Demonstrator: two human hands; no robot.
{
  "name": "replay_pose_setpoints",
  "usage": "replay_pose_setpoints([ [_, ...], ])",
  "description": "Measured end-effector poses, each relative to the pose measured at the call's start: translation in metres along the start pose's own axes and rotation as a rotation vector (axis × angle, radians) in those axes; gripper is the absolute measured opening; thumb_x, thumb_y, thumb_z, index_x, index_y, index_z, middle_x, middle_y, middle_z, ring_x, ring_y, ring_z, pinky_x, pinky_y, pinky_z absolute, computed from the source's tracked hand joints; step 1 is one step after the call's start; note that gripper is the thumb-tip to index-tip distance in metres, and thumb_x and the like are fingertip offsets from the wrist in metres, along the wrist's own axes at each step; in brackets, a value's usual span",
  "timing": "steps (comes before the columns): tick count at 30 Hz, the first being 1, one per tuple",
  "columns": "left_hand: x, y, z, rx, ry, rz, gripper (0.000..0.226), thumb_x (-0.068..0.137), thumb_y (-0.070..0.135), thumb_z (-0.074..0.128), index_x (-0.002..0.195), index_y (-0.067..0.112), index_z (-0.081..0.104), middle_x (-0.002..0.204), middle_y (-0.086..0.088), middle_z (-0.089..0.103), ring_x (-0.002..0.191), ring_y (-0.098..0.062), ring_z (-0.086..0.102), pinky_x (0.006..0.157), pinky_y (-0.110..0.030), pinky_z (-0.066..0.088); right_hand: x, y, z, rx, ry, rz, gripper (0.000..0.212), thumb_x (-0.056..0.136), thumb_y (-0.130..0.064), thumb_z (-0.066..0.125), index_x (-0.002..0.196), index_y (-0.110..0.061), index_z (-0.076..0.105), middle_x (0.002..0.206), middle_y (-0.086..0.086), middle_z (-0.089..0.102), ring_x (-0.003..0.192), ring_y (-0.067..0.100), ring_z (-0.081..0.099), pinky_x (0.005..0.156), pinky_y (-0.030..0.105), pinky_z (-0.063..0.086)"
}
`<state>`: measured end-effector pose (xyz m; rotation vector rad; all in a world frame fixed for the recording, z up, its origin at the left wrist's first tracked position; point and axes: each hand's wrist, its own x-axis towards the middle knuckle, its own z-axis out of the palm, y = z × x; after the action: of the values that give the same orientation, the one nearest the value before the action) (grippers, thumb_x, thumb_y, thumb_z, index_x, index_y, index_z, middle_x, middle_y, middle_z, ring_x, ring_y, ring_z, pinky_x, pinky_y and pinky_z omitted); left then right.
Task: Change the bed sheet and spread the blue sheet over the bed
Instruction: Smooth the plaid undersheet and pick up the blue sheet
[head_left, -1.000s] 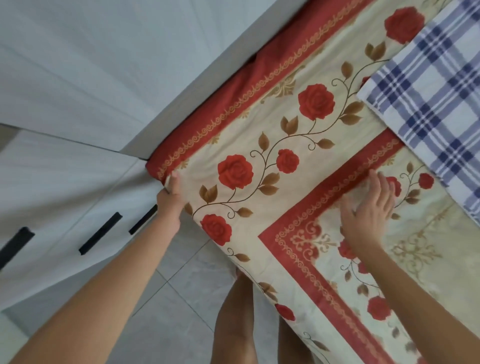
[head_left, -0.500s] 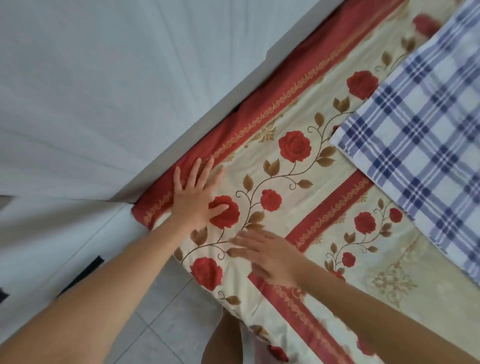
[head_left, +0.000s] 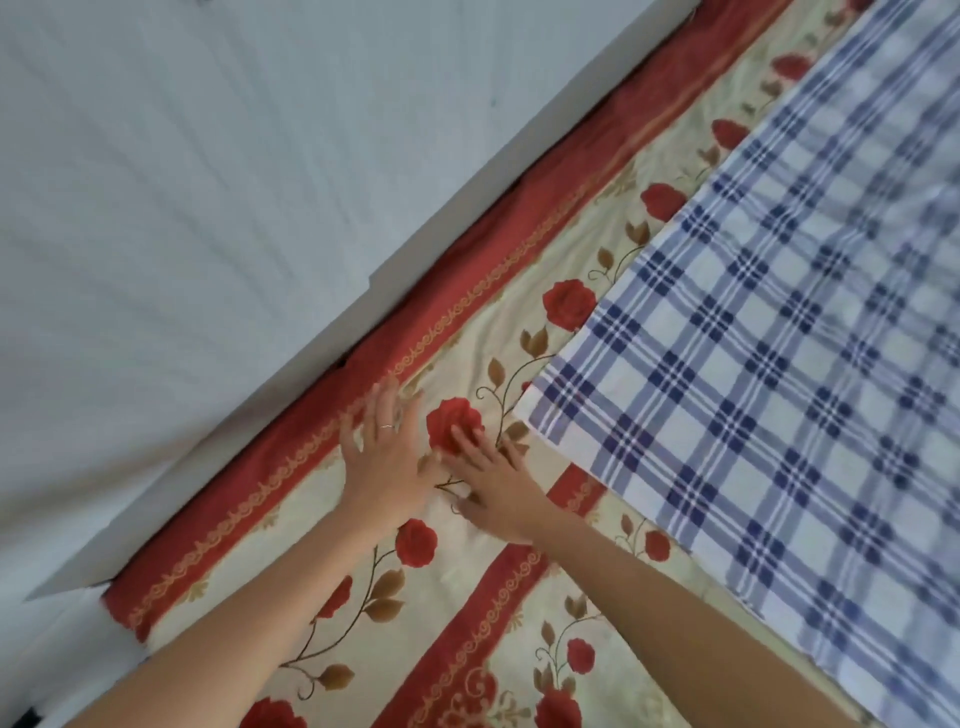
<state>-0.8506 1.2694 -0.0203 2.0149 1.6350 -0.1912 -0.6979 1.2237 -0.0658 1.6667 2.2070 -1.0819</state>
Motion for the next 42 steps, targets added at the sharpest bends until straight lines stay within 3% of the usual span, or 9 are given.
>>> replay_pose_setpoints([
  [2, 0.025, 0.025, -0.001, 0.009, -0.013, 0.013, 0.067, 0.097, 0.040, 0.042, 0.151, 0.031, 0.003, 0.158, 0.003, -0.020, 0.143, -0.018, -0.024, 0.115, -0.055, -0.006, -0.020, 0.024, -0.024, 0.190, -0.015, -0.118, 0.037, 0.096, -0.021, 0.041, 0.129, -0.023, 0.057, 0.136, 0.001, 0.055, 0.126, 0.016, 0.049, 0.111, 0.042, 0.034],
  [3, 0.044, 0.047, 0.002, 0.019, -0.033, 0.016, 0.070, 0.096, 0.043, 0.043, 0.152, 0.031, 0.002, 0.157, 0.003, -0.021, 0.144, -0.019, -0.023, 0.115, -0.056, -0.006, -0.030, 0.053, -0.043, 0.244, 0.102, -0.066, 0.031, 0.096, -0.020, 0.042, 0.117, -0.022, 0.065, 0.116, -0.002, 0.067, 0.102, 0.015, 0.062, 0.094, 0.037, 0.048],
  [5, 0.078, 0.084, 0.006, 0.040, -0.117, 0.044, 0.085, 0.090, 0.056, 0.048, 0.151, 0.034, -0.008, 0.155, 0.002, -0.029, 0.142, -0.021, -0.027, 0.111, -0.060, -0.008, -0.050, 0.111, -0.077, 0.300, 0.455, 0.122, 0.026, 0.096, -0.016, 0.045, 0.109, -0.022, 0.066, 0.105, -0.006, 0.068, 0.076, 0.009, 0.062, 0.072, 0.029, 0.053],
  [7, 0.126, 0.132, 0.010, 0.126, -0.201, 0.101, 0.108, 0.077, 0.071, 0.055, 0.147, 0.036, -0.019, 0.152, -0.001, -0.035, 0.140, -0.026, -0.031, 0.107, -0.065, -0.009, -0.061, 0.185, -0.114, 0.337, 0.791, 0.302, 0.029, 0.094, -0.008, 0.047, 0.117, -0.019, 0.060, 0.116, -0.002, 0.062, 0.087, 0.007, 0.058, 0.079, 0.030, 0.052],
  [9, 0.171, 0.169, 0.006, 0.138, -0.256, 0.078, 0.131, 0.059, 0.079, 0.064, 0.143, 0.038, -0.028, 0.150, -0.003, -0.038, 0.138, -0.028, -0.035, 0.106, -0.069, -0.009, -0.052, 0.249, -0.145, 0.306, 0.941, 0.490, 0.038, 0.095, -0.012, 0.045, 0.132, -0.019, 0.048, 0.135, 0.003, 0.049, 0.123, 0.020, 0.045, 0.104, 0.045, 0.039],
  [12, 0.224, 0.205, 0.002, 0.098, -0.341, -0.093, 0.156, 0.036, 0.084, 0.070, 0.125, 0.039, -0.050, 0.138, -0.002, -0.053, 0.130, -0.031, -0.044, 0.104, -0.073, -0.007, -0.013, 0.323, -0.182, 0.246, 0.811, 0.719, 0.052, 0.099, -0.032, 0.036, 0.148, -0.022, 0.025, 0.157, 0.005, 0.018, 0.146, 0.026, 0.006, 0.119, 0.049, 0.005],
  [16, 0.251, 0.221, 0.010, 0.158, -0.400, -0.196, 0.165, 0.028, 0.083, 0.072, 0.116, 0.033, -0.058, 0.122, -0.005, -0.065, 0.123, -0.032, -0.049, 0.100, -0.071, -0.016, 0.050, 0.376, -0.215, 0.058, 0.512, 0.680, 0.059, 0.096, -0.047, 0.019, 0.148, -0.041, -0.008, 0.159, -0.001, -0.013, 0.145, 0.029, -0.015, 0.110, 0.061, -0.012],
  [22, 0.259, 0.227, 0.004, 0.190, -0.498, -0.240, 0.168, 0.030, 0.075, 0.079, 0.113, 0.030, -0.061, 0.117, -0.006, -0.068, 0.117, -0.033, -0.054, 0.099, -0.070, -0.017, 0.075, 0.407, -0.235, -0.321, 0.489, 0.294, 0.062, 0.092, -0.047, 0.017, 0.150, -0.040, -0.004, 0.160, -0.003, 0.006, 0.147, 0.031, 0.005, 0.112, 0.063, 0.001],
  [42, 0.277, 0.240, -0.022, 0.186, -0.747, -0.348, 0.168, 0.037, 0.075, 0.078, 0.115, 0.020, -0.060, 0.119, -0.014, -0.066, 0.114, -0.037, -0.057, 0.098, -0.071, -0.020, 0.075, 0.416, -0.244, -0.293, 0.454, 0.232, 0.075, 0.082, -0.048, 0.036, 0.151, -0.031, 0.014, 0.158, 0.001, 0.017, 0.143, 0.033, 0.020, 0.112, 0.061, 0.009],
])
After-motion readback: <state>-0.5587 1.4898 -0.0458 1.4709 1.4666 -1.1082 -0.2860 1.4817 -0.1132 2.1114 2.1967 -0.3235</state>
